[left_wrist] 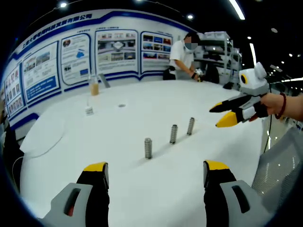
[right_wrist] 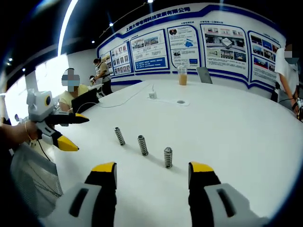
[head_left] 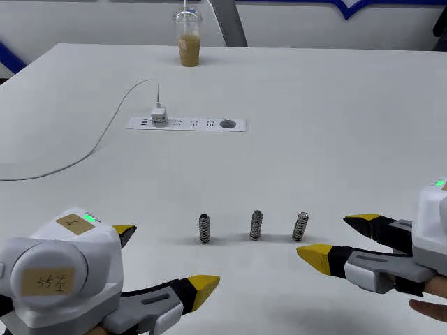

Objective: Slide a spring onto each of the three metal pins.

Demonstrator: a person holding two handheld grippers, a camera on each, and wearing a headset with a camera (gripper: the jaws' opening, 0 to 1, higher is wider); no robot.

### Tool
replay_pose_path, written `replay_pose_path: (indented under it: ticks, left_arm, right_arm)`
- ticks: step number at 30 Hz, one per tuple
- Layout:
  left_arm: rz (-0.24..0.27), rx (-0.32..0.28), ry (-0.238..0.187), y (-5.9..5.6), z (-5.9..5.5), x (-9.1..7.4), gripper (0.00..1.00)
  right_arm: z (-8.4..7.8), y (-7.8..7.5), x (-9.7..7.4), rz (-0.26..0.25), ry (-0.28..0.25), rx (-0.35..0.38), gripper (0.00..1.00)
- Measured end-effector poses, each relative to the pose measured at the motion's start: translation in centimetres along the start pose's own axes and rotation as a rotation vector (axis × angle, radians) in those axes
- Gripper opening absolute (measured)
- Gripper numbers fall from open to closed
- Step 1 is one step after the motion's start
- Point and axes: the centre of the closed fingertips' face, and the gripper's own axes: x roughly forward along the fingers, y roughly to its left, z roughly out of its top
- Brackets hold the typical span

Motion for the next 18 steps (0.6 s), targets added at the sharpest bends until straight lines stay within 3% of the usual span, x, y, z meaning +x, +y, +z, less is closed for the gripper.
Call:
replay_pose_path:
  ticks: [6,18]
  left_arm:
    - [-0.006,-0.02,0.01,-0.3,-0.3,-0.5,0.85]
    - [-0.001,-0.027,0.018,-0.7,-0.8,-1.7,0.87]
  right_arm:
    - [-0.5,0.6,-0.9,0.005,0.012,-0.012,0.66]
    - [-0.9,2.4,-2.6,0.048,-0.028,0.017,0.76]
